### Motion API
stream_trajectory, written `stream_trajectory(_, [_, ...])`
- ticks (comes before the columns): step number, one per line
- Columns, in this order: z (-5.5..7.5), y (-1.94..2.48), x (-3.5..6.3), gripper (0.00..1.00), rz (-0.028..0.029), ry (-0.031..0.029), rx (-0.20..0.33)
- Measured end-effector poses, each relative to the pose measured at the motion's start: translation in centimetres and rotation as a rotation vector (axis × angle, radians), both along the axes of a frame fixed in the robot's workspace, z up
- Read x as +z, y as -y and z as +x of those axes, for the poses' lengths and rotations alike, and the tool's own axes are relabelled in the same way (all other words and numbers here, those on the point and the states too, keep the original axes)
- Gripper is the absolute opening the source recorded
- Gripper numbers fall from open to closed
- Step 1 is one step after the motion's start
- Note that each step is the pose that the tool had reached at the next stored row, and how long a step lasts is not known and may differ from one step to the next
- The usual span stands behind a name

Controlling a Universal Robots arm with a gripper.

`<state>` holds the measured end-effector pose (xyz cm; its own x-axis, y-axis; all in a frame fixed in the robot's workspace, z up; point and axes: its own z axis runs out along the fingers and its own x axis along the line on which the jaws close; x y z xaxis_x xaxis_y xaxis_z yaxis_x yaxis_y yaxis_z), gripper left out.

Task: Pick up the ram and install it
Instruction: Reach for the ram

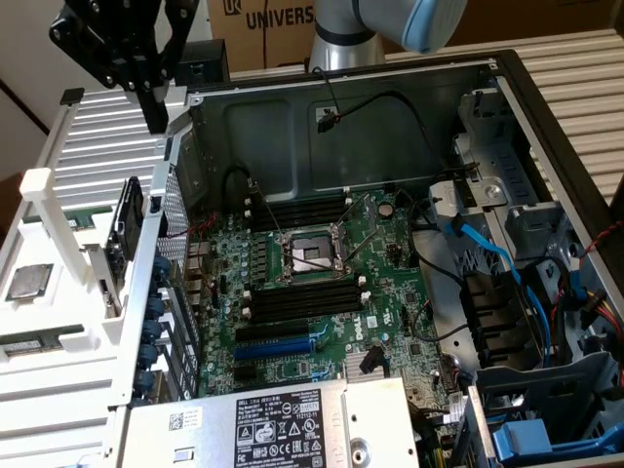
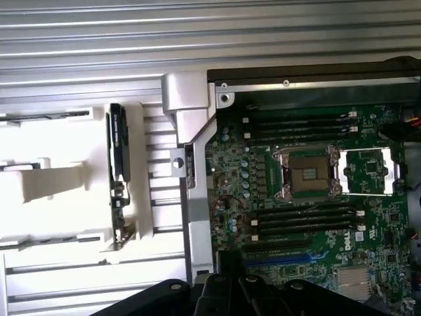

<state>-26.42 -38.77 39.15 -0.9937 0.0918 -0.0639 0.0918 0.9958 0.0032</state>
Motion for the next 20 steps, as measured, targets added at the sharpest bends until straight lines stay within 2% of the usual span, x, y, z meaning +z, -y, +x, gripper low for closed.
stream_trajectory(20, [-9.1, 0.08, 0.0, 0.1, 0.0001, 0.0001, 0.001])
